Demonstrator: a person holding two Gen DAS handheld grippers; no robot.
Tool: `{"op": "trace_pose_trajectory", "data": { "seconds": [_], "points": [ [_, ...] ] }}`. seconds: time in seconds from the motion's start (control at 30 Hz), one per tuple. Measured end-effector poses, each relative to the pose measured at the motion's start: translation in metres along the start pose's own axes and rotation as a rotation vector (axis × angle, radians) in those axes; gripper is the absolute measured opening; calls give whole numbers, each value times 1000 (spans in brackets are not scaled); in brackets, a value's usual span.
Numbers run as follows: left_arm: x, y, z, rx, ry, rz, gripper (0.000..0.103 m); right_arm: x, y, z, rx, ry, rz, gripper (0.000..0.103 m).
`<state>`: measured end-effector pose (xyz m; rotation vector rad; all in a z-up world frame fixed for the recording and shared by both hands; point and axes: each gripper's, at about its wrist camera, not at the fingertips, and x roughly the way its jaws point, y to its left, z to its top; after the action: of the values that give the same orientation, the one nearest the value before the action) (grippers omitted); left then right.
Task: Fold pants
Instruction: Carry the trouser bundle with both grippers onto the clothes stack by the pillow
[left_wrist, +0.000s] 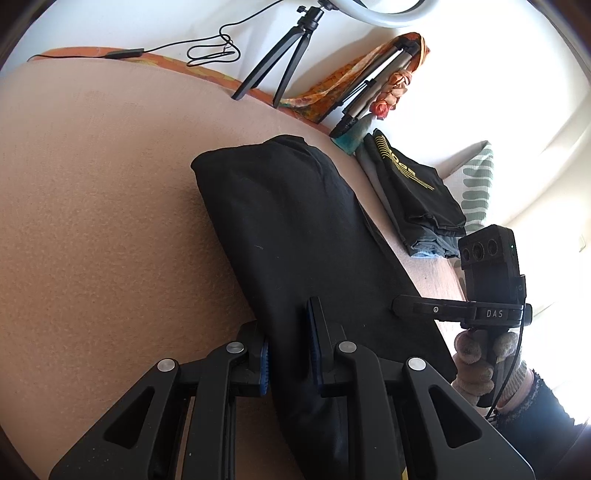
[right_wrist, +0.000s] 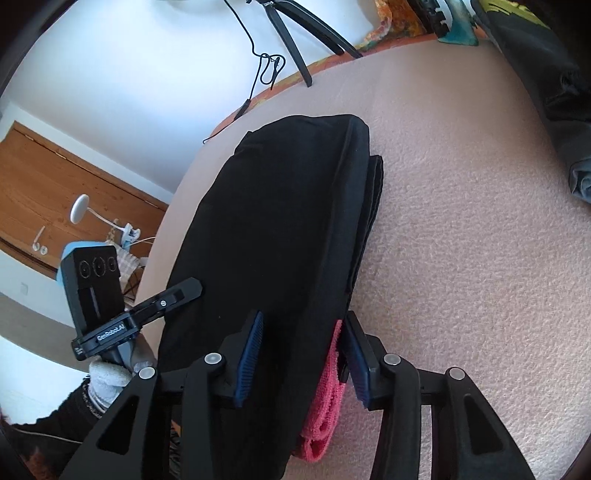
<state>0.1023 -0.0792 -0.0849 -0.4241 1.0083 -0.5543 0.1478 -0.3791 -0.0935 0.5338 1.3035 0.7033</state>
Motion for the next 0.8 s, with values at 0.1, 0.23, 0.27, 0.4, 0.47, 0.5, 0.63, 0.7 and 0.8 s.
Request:
{"op": "trace_pose_trajectory", "data": {
  "seconds": [0.1,0.23,0.27,0.4,0.47,0.5,0.63,0.7,0.8],
  "points": [
    [3,1,0,-1,6,5,15,3,-7,2,21,3,53,38],
    [7,1,-1,2,12,13,15,19,7,5,-21,-12,37,27],
    [7,1,-1,3,11,16,15,20,16,6,-51,-15,-5,24],
    [0,-7,-2,43,-11,32,13,13,52,2,-197,-64,-144,15],
    [-4,-14,-2,74,-23,45,12,9,67,-3,-249,-86,-199,14],
    [-6,-17,-2,89,-29,49,12,6,74,-6,-271,-95,-224,14],
    [-12,-33,2,127,-48,36,11,-11,90,-12,-315,-140,-268,14],
    [-14,-43,5,148,-62,25,11,-24,92,-14,-308,-168,-273,14],
    [-12,-62,11,185,-83,12,11,-42,98,-15,-335,-202,-335,14]
  ]
}}
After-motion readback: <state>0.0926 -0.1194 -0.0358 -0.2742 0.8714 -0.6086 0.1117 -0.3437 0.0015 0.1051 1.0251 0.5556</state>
